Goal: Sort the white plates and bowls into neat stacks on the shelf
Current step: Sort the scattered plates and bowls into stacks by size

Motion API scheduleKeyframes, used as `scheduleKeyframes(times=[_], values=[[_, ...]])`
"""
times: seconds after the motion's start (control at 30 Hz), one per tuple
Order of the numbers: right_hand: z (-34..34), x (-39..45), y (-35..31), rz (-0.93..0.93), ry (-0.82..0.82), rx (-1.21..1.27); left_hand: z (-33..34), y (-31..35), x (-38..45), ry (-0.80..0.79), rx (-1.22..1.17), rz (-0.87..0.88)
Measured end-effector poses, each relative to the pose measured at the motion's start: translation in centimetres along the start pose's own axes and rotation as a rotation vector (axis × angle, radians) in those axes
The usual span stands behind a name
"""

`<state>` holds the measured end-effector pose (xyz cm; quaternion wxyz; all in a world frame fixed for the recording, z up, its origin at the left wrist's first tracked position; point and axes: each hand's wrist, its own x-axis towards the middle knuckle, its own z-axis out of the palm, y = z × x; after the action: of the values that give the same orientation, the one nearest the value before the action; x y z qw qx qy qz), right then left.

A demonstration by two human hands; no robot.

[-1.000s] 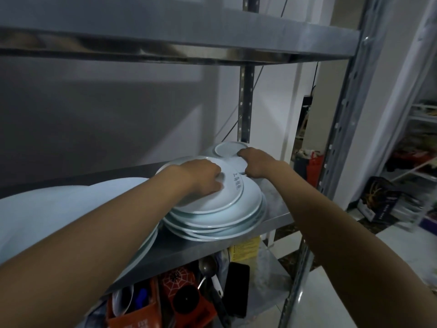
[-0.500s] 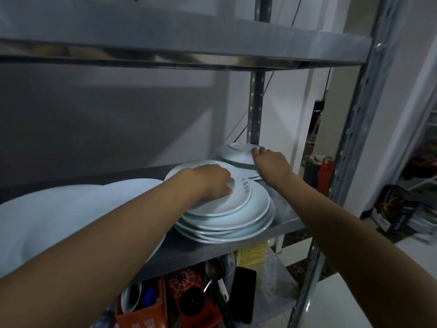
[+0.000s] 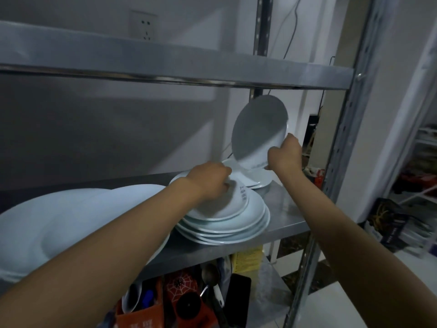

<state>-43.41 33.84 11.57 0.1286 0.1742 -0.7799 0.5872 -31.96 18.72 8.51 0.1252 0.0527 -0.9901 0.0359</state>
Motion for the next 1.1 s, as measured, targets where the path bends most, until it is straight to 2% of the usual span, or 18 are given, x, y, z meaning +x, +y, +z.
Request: scheduleKeyframes(times=[0.1,0.23,0.4,0.47,0.6,0.77,0.93,1.1], values=[[-1.1,-1.2,-1.0,0.299,-0.112,0.404,-0.6,0.2,-1.2,0.08,-0.034,0.02],[-2.2,-3.6,-1.7,0.396,-0.227,0.757,-1.8,0.4,-3.8,0.23,-0.106,0.044],[-2.5,-7.0,-3.0,0.42,-0.394,0.922,-5.0,-0.5,-8.5,0.589,-0.212,0.026],[-2.3,-8.2,-3.6,0.409,-0.404,0.913,-6.1,-1.0,-10.4,0.66,-0.287,-0.01],[-1.8,-9.7,-4.0,0.399,-0.33,0.773,-6.8,-1.8,-12.6,0.593,-0.285,0.053],[-2.3,-10.0,-1.8,0.424,-0.181,0.458,-6.2,-2.4,-14.0,0.447,-0.235,0.011],[-2.7,-11.0,1.1,0.464,-0.146,0.295,-5.7,-2.7,-14.5,0.357,-0.267,-0.04],[-2.6,-12.0,2.3,0.486,-0.196,0.276,-5.5,-2.0,-14.5,0.226,-0.256,-0.051]])
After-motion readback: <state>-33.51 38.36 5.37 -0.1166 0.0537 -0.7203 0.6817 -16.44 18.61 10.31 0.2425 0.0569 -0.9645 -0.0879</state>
